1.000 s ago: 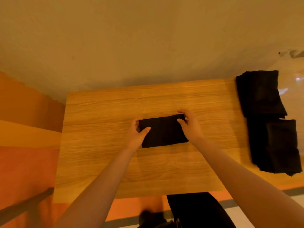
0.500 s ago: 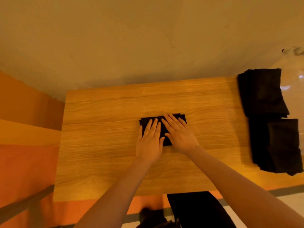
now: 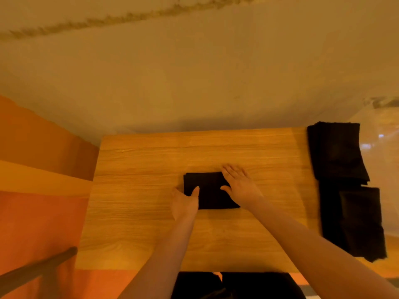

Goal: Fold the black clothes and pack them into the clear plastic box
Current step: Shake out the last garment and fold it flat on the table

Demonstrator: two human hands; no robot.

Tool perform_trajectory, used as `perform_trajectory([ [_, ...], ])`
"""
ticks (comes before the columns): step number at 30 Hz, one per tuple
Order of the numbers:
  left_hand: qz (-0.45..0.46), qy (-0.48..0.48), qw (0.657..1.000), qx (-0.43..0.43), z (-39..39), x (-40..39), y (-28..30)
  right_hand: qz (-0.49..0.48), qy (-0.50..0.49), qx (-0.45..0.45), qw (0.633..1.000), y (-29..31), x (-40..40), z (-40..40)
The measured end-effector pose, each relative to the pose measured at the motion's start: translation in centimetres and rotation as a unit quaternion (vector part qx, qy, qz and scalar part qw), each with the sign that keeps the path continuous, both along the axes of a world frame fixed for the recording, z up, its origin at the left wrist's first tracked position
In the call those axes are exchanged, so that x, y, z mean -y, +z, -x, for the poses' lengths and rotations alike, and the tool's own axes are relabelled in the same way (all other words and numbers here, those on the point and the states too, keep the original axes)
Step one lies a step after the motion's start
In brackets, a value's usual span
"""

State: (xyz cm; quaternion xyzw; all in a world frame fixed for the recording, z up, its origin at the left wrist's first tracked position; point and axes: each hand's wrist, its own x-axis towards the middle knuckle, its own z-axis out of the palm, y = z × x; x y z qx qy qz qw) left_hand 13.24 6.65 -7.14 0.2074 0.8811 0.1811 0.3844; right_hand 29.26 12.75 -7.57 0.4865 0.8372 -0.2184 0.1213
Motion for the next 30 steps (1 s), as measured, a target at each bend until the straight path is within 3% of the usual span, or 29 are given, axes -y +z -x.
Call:
perform_trajectory([
  [5, 0.029, 0.02, 0.994, 0.104, 0.3, -2.0, 0.7, -0.027, -0.07, -0.055, 0.996, -0.5, 0.2, -0.2],
  [11, -0.093, -0.128, 0.968, 0.192, 0.9, -2.5, 3.2, 0.032, -0.167, -0.068, 0.983, 1.1, 0.8, -1.0],
  [15, -0.131, -0.291, 0.925, 0.205, 0.5, -3.2, 6.7, 0.099, -0.236, -0.277, 0.926, 5.3, 0.4, -1.7],
  [20, -0.157, -0.421, 0.866, 0.218, -1.7, -5.4, 12.7, 0.217, -0.23, -0.405, 0.858, 10.8, -0.6, -3.2],
  [24, -0.192, -0.405, 0.85, 0.277, -3.6, -7.4, 17.0, 0.265, -0.259, -0.44, 0.818, 14.0, -0.9, -5.6],
  [30, -0.251, -0.331, 0.854, 0.313, -9.2, -9.9, 20.9, 0.181, -0.262, -0.436, 0.842, 17.8, -1.6, -12.9],
])
